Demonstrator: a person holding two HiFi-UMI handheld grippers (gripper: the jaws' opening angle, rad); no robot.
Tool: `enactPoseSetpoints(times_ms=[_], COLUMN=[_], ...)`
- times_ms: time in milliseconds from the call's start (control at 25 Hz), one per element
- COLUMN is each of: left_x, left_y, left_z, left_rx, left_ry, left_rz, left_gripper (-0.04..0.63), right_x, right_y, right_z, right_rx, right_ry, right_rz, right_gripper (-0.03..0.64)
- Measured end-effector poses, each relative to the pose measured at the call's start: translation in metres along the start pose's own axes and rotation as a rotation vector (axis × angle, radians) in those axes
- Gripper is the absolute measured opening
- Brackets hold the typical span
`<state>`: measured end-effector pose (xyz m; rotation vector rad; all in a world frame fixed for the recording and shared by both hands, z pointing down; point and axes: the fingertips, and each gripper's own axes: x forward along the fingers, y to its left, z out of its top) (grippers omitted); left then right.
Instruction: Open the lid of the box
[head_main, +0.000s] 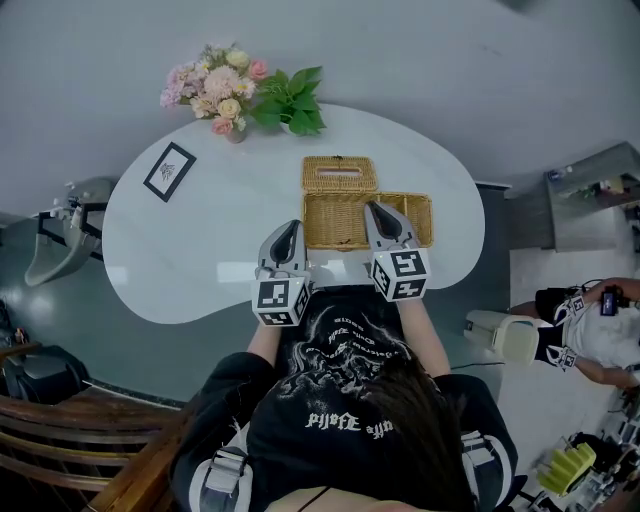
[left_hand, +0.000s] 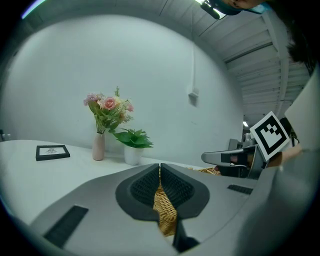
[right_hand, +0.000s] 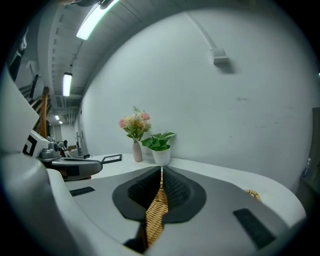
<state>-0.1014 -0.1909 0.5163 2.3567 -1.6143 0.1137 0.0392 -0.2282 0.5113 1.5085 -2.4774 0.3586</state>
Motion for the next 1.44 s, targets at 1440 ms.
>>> enactPoseSetpoints(times_ms=[1440], left_x=[0.014], left_y=[0.016], left_z=[0.000], left_rx=[0.006], left_ry=[0.036], left_rz=[0.030], left_gripper=[0.026], right_x=[0.010], right_y=[-0.003], right_z=[0.013], right_rx=[-0.111], right_ry=[-0.045], right_rz=[-0.053], right_gripper=[0.025])
